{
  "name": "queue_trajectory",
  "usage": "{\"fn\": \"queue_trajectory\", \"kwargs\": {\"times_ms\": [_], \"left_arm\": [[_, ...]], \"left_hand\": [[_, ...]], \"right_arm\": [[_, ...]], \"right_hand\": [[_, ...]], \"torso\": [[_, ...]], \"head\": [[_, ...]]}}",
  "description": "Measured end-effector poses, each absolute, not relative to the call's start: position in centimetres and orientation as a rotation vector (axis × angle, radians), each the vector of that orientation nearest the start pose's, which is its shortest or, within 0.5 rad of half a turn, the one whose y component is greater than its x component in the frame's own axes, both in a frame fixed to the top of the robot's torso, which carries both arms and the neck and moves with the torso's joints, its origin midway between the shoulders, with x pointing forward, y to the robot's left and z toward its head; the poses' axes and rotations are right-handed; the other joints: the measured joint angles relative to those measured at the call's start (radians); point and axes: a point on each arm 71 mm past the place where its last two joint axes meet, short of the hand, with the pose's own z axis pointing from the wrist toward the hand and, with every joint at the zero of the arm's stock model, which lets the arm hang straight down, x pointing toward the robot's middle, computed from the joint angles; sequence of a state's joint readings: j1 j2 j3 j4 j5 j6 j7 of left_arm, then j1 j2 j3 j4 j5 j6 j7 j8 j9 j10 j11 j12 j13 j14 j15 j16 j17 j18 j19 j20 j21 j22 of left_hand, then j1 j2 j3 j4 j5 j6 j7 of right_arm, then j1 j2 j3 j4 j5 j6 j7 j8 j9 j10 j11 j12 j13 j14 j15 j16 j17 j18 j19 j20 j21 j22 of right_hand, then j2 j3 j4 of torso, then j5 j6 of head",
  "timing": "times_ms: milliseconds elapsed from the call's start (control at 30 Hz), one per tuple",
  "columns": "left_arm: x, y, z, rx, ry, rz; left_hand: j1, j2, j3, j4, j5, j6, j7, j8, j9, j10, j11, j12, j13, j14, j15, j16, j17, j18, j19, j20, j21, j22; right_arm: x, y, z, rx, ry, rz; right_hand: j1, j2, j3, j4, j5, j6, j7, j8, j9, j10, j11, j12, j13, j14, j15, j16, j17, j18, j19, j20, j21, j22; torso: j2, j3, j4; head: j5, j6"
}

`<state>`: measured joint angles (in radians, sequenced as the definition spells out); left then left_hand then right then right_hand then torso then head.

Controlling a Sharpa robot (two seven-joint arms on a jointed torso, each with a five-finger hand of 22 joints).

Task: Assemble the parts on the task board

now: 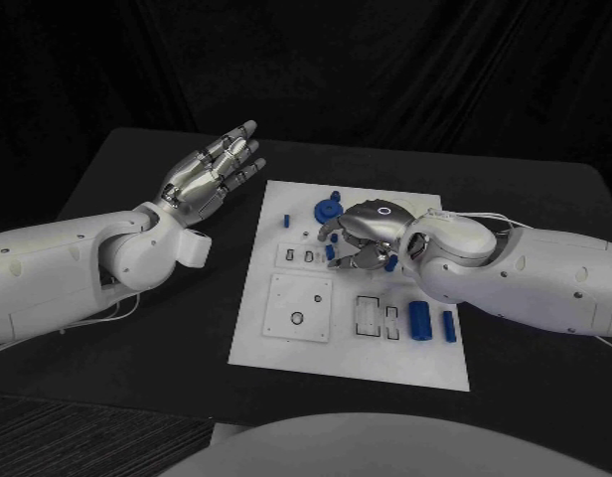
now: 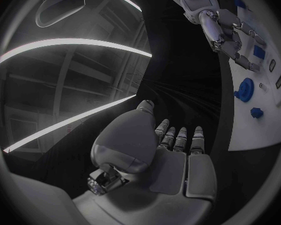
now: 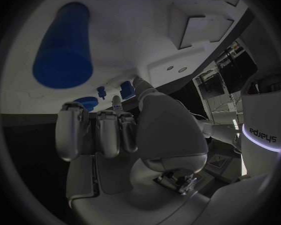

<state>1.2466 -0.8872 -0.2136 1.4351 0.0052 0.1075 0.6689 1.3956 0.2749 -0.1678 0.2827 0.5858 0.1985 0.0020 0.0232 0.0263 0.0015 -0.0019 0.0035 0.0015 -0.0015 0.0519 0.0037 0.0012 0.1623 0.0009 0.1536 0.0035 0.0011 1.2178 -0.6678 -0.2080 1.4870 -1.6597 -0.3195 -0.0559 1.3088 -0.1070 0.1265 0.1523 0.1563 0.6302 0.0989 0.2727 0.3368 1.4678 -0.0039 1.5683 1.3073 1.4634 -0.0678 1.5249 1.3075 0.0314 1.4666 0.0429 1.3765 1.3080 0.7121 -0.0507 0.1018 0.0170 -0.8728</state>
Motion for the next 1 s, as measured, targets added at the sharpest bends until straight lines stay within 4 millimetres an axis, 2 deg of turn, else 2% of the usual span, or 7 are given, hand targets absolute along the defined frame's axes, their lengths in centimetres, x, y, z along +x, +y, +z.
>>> {"fn": "queue_trajectory", "kwargs": {"times_ms": [200,467,633,733,833,900,1000], "left_arm": [[47.8,24.4,-20.1,-0.941,1.409,-1.899],[47.4,24.6,-20.0,-0.933,1.41,-1.897],[47.0,24.8,-19.9,-0.829,1.454,-1.849],[46.7,24.6,-19.7,-0.738,1.485,-1.809],[46.7,24.3,-19.5,-0.658,1.5,-1.768],[46.7,24.2,-19.2,-0.603,1.503,-1.732],[46.7,24.3,-19.0,-0.528,1.504,-1.678]], "left_hand": [[0.0,0.0,0.0,0.0,0.0,0.0,0.0,0.0,0.0,0.0,0.0,0.0,0.0,0.0,0.0,0.0,0.0,0.0,0.0,0.0,0.0,0.0],[0.051,-0.036,0.018,-0.049,-0.005,0.008,0.017,0.0,0.002,-0.004,0.005,0.0,0.0,0.0,-0.022,0.0,0.0,0.0,0.0,0.0,0.0,0.0],[0.056,-0.041,0.02,-0.059,-0.119,0.011,0.022,0.004,0.002,0.014,0.037,0.0,0.001,0.001,-0.016,0.0,0.0,0.0,0.002,0.013,0.0,0.0],[0.066,-0.067,0.006,-0.045,-0.196,0.048,0.022,0.005,0.006,0.106,0.076,0.024,0.033,0.031,0.012,0.014,0.014,0.0,0.038,0.033,0.027,0.019],[0.074,-0.077,-0.001,-0.037,-0.211,0.056,0.019,0.005,0.006,0.226,0.102,0.047,0.085,0.102,0.029,0.043,0.046,0.0,0.115,0.044,0.081,0.049],[0.087,-0.09,0.0,-0.015,-0.211,0.058,0.017,0.005,0.007,0.392,0.124,0.08,0.192,0.233,0.046,0.083,0.114,0.0,0.217,0.057,0.144,0.078],[0.094,-0.092,-0.002,-0.001,-0.211,0.069,0.026,0.008,0.008,0.498,0.144,0.112,0.32,0.423,0.063,0.139,0.227,0.0,0.368,0.072,0.232,0.114]], "right_arm": [[45.7,-12.4,-23.1,-0.549,1.653,0.694],[45.4,-14.4,-20.2,-0.512,1.518,0.716],[45.5,-16.1,-16.0,-0.494,1.369,0.729],[45.5,-17.5,-13.7,-0.469,1.288,0.737],[45.5,-18.9,-12.0,-0.438,1.224,0.738],[45.6,-19.7,-11.1,-0.417,1.187,0.736],[45.7,-20.4,-10.4,-0.396,1.151,0.735]], "right_hand": [[-0.031,-0.031,-0.029,0.067,-0.092,-0.005,0.001,-0.013,-0.038,0.0,0.0,0.0,0.0,0.0,0.0,0.0,0.0,0.0,0.0,0.0,-0.006,0.0],[-0.079,-0.061,-0.054,0.143,-0.1,0.006,0.001,-0.013,-0.058,0.0,0.0,0.0,0.0,0.0,0.0,0.0,0.0,0.0,0.0,0.0,-0.006,0.0],[-0.124,-0.039,-0.075,0.142,-0.104,0.027,-0.002,-0.006,-0.064,0.0,0.0,0.0,0.0,0.0,0.0,0.0,0.0,0.0,0.0,0.0,-0.003,0.0],[-0.124,-0.039,-0.075,0.142,-0.104,0.04,0.0,0.002,-0.064,0.0,0.0,0.0,0.0,0.0,0.0,0.0,0.0,0.0,0.0,0.0,0.004,0.0],[-0.124,-0.039,-0.081,0.142,-0.104,0.066,0.0,0.016,-0.064,0.0,0.0,0.0,0.0,0.0,0.0,0.0,0.0,0.0,0.0,0.0,0.014,0.0],[-0.124,-0.039,-0.081,0.142,-0.104,0.074,0.0,0.022,-0.062,0.0,0.0,0.0,0.0,0.0,0.0,0.001,0.0,0.0,0.0,0.0,0.017,0.0],[-0.124,-0.039,-0.084,0.144,-0.104,0.083,0.0,0.028,-0.06,0.0,0.0,0.0,0.0,0.0,0.0,0.006,0.0,0.0,0.0,0.0,0.022,0.0]], "torso": [[0.0,0.0002,0.0],[-0.001,0.0006,-0.0001],[-0.005,0.0031,0.0],[-0.009,0.0067,-0.0004],[-0.014,0.0112,-0.0033],[-0.018,0.0138,-0.0056],[-0.023,0.0186,-0.01]], "head": [[0.002,0.0],[0.007,0.0],[0.017,0.0],[0.021,0.0],[0.023,0.003],[0.023,0.005],[0.02,0.006]]}}
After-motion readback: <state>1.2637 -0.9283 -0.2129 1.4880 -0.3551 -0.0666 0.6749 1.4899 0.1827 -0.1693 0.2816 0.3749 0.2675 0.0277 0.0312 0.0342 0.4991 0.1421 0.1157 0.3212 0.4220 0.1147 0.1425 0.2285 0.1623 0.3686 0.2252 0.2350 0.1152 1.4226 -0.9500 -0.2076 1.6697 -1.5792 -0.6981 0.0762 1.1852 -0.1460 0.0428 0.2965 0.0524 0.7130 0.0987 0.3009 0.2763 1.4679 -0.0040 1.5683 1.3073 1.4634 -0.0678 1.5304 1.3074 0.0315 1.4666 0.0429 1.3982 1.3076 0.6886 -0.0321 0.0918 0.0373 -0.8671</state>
